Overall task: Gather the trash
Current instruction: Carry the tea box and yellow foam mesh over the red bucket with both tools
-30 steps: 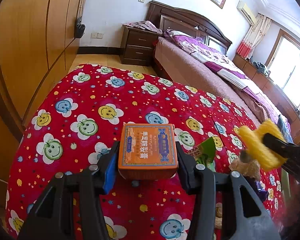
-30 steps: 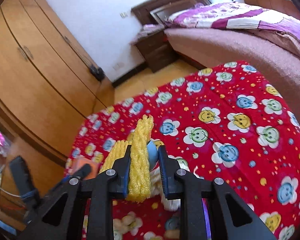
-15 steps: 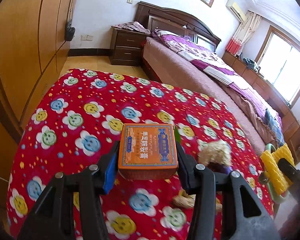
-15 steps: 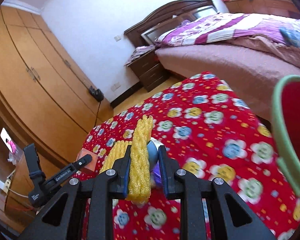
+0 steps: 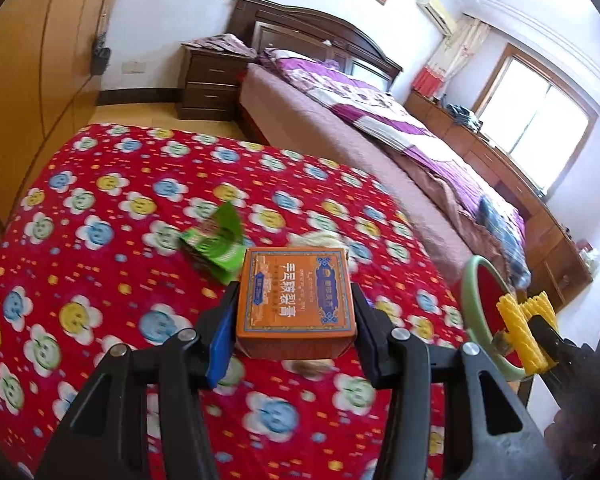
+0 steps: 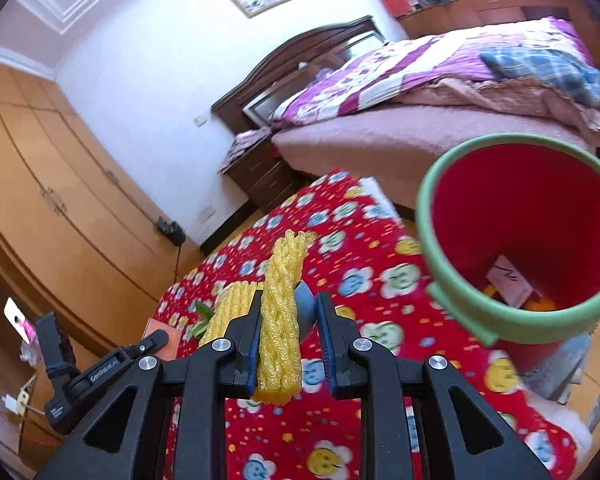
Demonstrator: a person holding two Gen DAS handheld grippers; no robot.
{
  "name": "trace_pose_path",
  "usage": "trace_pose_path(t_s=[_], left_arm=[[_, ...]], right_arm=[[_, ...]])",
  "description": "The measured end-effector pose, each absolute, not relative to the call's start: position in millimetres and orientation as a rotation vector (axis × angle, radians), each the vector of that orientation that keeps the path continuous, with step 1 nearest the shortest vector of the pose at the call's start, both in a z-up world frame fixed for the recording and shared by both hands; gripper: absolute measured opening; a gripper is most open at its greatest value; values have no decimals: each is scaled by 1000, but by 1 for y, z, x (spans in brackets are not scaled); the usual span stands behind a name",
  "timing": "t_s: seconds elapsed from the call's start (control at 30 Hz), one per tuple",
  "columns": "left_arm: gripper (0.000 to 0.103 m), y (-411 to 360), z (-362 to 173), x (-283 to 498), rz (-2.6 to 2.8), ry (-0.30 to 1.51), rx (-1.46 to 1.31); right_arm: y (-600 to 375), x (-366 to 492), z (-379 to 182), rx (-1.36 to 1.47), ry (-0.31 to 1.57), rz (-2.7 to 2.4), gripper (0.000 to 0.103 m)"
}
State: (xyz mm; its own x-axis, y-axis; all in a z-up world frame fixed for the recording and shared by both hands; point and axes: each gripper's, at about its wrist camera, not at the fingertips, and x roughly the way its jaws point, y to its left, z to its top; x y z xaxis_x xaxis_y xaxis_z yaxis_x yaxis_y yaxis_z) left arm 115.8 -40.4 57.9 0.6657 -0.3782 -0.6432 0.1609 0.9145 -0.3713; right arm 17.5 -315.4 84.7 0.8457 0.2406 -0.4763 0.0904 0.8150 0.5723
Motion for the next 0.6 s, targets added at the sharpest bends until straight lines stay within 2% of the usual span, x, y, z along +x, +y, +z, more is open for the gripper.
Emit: trace_pose_path(t_s=[0.6], left_arm=[[52,-148,88,87,-513,792,-192]], right_arm=[[-407,-42,86,704,425,-91,24]])
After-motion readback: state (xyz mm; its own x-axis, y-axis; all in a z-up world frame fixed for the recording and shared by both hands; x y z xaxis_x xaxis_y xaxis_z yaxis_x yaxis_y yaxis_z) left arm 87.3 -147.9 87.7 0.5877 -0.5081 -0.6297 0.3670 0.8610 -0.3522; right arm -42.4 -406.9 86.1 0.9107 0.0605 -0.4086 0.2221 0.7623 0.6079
